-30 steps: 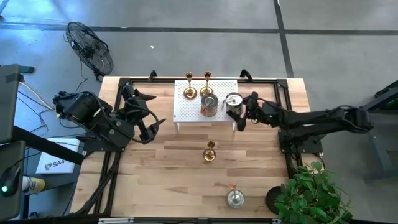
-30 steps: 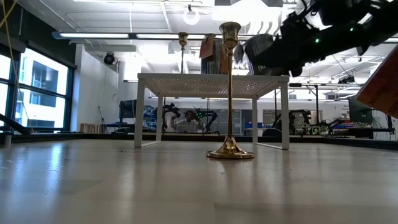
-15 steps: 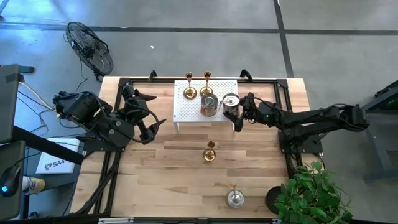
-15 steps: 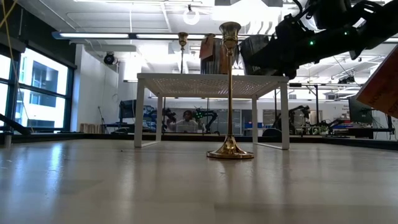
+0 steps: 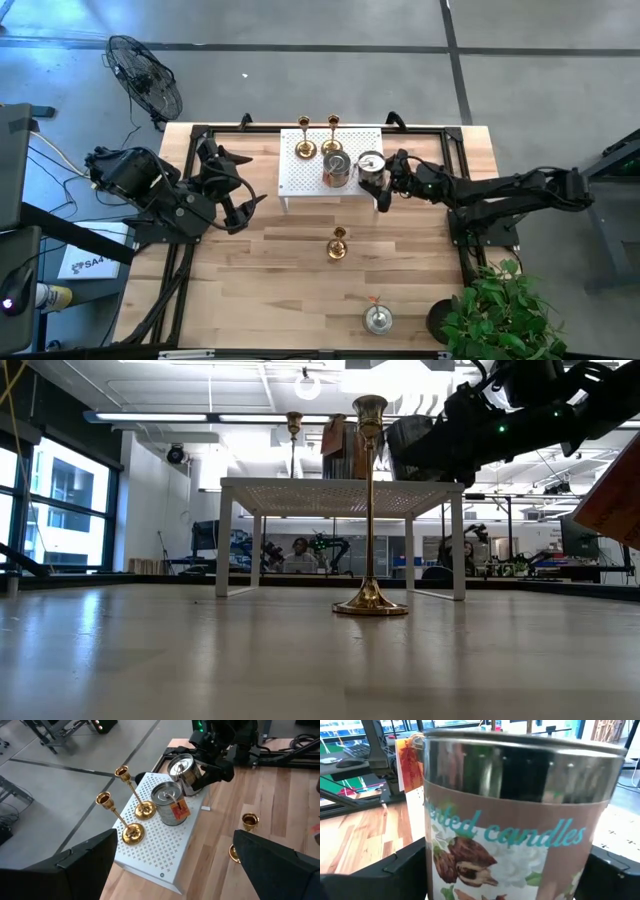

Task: Pick & Place candle stick holders
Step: Put the left silver scented candle on the shelf aligned with the other silver scented candle, then put the gold candle holder on the shelf aligned with the other gold candle holders

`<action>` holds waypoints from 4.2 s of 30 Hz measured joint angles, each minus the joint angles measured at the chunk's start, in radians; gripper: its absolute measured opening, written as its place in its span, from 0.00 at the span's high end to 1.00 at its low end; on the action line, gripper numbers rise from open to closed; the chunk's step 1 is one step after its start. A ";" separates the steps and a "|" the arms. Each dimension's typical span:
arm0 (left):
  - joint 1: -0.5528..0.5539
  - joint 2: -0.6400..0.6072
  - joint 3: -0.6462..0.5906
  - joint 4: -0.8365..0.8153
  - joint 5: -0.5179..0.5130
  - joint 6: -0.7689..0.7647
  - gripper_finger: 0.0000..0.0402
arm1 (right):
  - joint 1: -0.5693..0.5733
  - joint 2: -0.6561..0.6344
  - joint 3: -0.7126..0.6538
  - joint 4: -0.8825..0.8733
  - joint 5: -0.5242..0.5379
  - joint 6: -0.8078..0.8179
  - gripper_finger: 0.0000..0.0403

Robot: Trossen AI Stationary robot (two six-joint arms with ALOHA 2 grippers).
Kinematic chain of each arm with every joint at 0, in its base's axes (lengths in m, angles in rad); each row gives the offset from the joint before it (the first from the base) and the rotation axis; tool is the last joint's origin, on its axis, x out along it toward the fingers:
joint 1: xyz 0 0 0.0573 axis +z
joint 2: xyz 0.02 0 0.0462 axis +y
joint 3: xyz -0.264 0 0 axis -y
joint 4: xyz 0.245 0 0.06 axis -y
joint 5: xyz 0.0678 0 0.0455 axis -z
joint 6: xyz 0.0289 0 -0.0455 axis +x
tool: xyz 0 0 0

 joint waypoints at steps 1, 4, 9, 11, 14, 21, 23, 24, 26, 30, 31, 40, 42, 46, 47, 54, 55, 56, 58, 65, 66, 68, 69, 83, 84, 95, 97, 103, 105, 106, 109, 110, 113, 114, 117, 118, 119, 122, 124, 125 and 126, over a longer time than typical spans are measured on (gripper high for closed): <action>0.000 0.000 0.000 0.000 0.000 0.000 0.03 | 0.000 0.000 0.000 -0.001 0.000 0.000 0.09; 0.000 0.000 0.000 0.000 0.001 -0.003 0.03 | 0.000 0.006 -0.009 -0.028 0.006 -0.004 0.04; 0.000 0.000 0.000 -0.001 0.001 -0.013 0.03 | 0.000 0.003 -0.005 -0.042 0.010 0.000 0.06; 0.000 0.000 0.000 -0.001 0.001 -0.013 0.03 | 0.000 0.003 -0.005 -0.039 -0.002 -0.003 0.08; 0.000 0.000 0.000 -0.001 0.001 -0.013 0.03 | 0.000 0.003 -0.005 -0.034 -0.005 -0.006 0.08; 0.000 0.000 0.000 -0.001 0.001 -0.014 0.03 | 0.000 0.003 0.003 -0.010 -0.005 -0.013 0.08; 0.000 0.000 0.000 -0.001 0.001 -0.015 0.03 | 0.000 0.003 0.013 -0.011 -0.010 -0.024 0.08; 0.000 0.000 0.000 -0.001 0.002 -0.015 0.03 | 0.000 0.003 0.018 -0.014 -0.016 -0.027 0.08; 0.000 0.000 0.000 -0.001 0.002 -0.015 0.03 | 0.000 0.003 0.029 -0.019 -0.026 -0.027 0.08; 0.000 0.000 0.000 -0.001 0.002 -0.015 0.03 | 0.000 0.002 0.058 -0.050 -0.038 -0.028 0.08; 0.000 0.000 0.000 -0.001 0.002 -0.015 0.03 | 0.000 0.002 0.065 -0.058 -0.037 -0.029 0.08; 0.000 0.007 0.000 -0.001 0.003 -0.014 0.03 | 0.000 0.002 0.102 -0.066 -0.032 -0.071 0.08; 0.000 0.008 0.000 0.000 0.017 -0.014 0.03 | 0.000 0.002 0.114 -0.075 -0.031 -0.079 0.08; 0.000 0.007 0.000 0.000 0.024 -0.014 0.03 | 0.000 0.002 0.148 -0.128 -0.031 -0.093 0.08; 0.000 0.007 0.000 0.000 0.024 -0.015 0.03 | 0.000 0.002 0.155 -0.136 -0.031 -0.094 0.08; 0.000 0.007 0.000 -0.001 0.024 -0.019 0.03 | 0.000 0.002 0.199 -0.184 -0.030 -0.098 0.08; 0.000 0.007 0.000 -0.001 0.026 -0.019 0.03 | 0.000 0.002 0.204 -0.190 -0.030 -0.099 0.08; 0.000 0.007 0.000 -0.001 0.026 -0.019 0.03 | 0.000 0.002 0.210 -0.199 -0.030 -0.103 0.08; 0.000 0.007 0.000 -0.001 0.027 -0.020 0.03 | 0.001 0.002 0.221 -0.209 -0.030 -0.115 0.08; 0.000 0.007 0.000 -0.002 0.027 -0.020 0.03 | 0.001 0.002 0.262 -0.231 -0.035 -0.124 0.08; 0.000 0.007 0.000 -0.002 0.027 -0.020 0.03 | 0.001 0.002 0.270 -0.239 -0.036 -0.131 0.08; 0.000 0.007 0.000 -0.002 0.027 -0.020 0.03 | 0.001 0.002 0.289 -0.259 -0.037 -0.149 0.08; 0.000 0.007 0.000 -0.002 0.027 -0.020 0.03 | 0.001 0.002 0.300 -0.271 -0.037 -0.154 0.08; 0.000 0.007 0.000 -0.010 0.033 -0.021 0.03 | 0.083 -0.009 0.608 -0.624 0.076 -0.311 0.08; 0.000 0.007 0.000 -0.010 0.042 -0.021 0.03 | 0.102 -0.011 0.646 -0.664 0.090 -0.322 0.08; 0.000 0.006 -0.062 -0.017 0.084 -0.023 0.03 | 0.387 -0.014 0.885 -1.006 0.042 -0.269 0.08; 0.000 0.005 -0.076 -0.016 0.085 -0.023 0.03 | 0.444 -0.014 0.879 -1.025 0.046 -0.239 0.08; 0.000 0.005 -0.109 -0.003 0.089 -0.023 0.03 | 0.578 0.043 0.811 -1.043 0.167 -0.138 0.08; 0.000 0.005 -0.116 -0.003 0.072 -0.031 0.03 | 0.607 0.080 0.786 -1.007 0.222 -0.118 0.08; 0.000 0.005 -0.120 0.001 0.067 -0.041 0.03 | 0.619 0.101 0.773 -0.993 0.239 -0.112 0.08; 0.000 0.005 -0.141 0.024 0.063 -0.054 0.03 | 0.641 0.170 0.743 -0.943 0.259 -0.080 0.08; 0.000 0.005 -0.149 0.038 0.063 -0.055 0.03 | 0.646 0.194 0.737 -0.928 0.266 -0.061 0.08; 0.000 0.005 -0.176 0.066 0.067 -0.057 0.03 | 0.657 0.260 0.729 -0.883 0.301 0.001 0.08; 0.000 0.005 -0.186 0.071 0.071 -0.057 0.03 | 0.660 0.280 0.729 -0.872 0.309 0.019 0.08; 0.000 0.005 -0.220 0.086 0.090 -0.058 0.03 | 0.665 0.329 0.729 -0.847 0.331 0.051 0.08; 0.000 0.005 -0.231 0.091 0.096 -0.059 0.03 | 0.665 0.343 0.729 -0.834 0.343 0.064 0.08; 0.000 0.005 -0.242 0.099 0.098 -0.059 0.03 | 0.665 0.355 0.729 -0.823 0.351 0.070 0.08; 0.000 0.006 -0.272 0.113 0.101 -0.060 0.03 | 0.665 0.376 0.729 -0.777 0.389 0.089 0.08; 0.000 0.006 -0.284 0.114 0.106 -0.061 0.03 | 0.665 0.375 0.729 -0.772 0.432 0.108 0.08; 0.000 0.005 -0.289 0.114 0.112 -0.064 0.03 | 0.665 0.375 0.730 -0.768 0.455 0.123 0.08; 0.000 0.005 -0.293 0.112 0.117 -0.066 0.03 | 0.665 0.373 0.730 -0.771 0.481 0.138 0.08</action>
